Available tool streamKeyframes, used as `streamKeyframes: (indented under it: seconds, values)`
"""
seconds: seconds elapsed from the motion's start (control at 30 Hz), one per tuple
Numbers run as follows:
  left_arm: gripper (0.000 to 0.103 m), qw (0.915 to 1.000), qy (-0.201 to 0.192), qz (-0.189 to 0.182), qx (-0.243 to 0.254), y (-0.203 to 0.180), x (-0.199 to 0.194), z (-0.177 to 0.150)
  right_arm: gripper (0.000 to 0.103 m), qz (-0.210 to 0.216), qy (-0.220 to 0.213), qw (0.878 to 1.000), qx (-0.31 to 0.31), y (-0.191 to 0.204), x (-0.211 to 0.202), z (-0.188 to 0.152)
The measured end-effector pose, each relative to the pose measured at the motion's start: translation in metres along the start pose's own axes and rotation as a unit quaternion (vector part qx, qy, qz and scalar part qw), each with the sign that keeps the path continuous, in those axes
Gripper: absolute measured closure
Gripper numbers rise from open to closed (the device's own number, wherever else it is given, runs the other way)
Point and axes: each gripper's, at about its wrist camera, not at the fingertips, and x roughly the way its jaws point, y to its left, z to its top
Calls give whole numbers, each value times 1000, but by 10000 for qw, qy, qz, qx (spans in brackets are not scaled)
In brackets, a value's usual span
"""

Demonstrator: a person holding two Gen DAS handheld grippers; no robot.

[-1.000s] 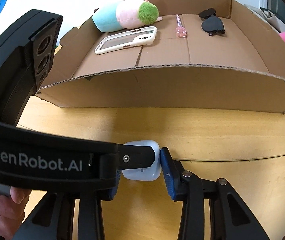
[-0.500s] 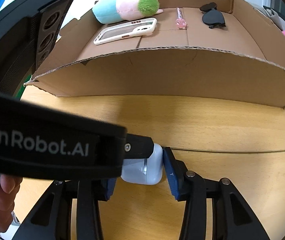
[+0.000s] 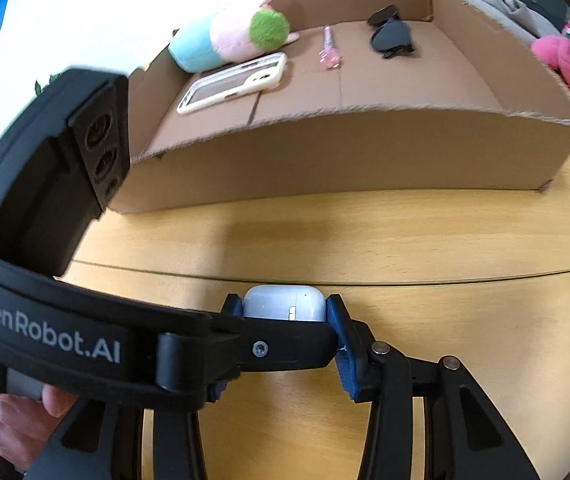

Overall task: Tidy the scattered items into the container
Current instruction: 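Lift the earbuds case with the right gripper and carry it over the box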

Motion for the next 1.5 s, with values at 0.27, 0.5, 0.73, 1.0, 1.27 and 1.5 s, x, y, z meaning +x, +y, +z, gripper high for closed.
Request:
streamKeyframes:
  seconds: [0.27, 0.5, 0.73, 1.0, 1.27, 1.5]
  values:
    - [56, 9977, -306, -96, 605, -61, -17, 1, 57, -237, -480, 9983, -226, -4, -42, 14]
    - [56, 9842, -810, -188, 1566, -153, -72, 5, 57, -627, -1338, 9873, -577, 5, -118, 50]
    - [56, 9644, -994, -445, 2411, -243, -100, 23, 57, -1252, -2048, 9697, -463, -6, -191, 89]
    - [56, 9448, -932, -642, 3074, -324, -105, 26, 57, -1785, -2468, 9524, -133, -26, -253, 106]
    - [56, 9446, -1030, -624, 3054, -340, -119, 16, 57, -1797, -2527, 9507, -66, -25, -279, 108]
    - [56, 9529, -1095, -470, 2790, -310, -138, 21, 57, -1526, -2337, 9600, -241, -2, -260, 116]
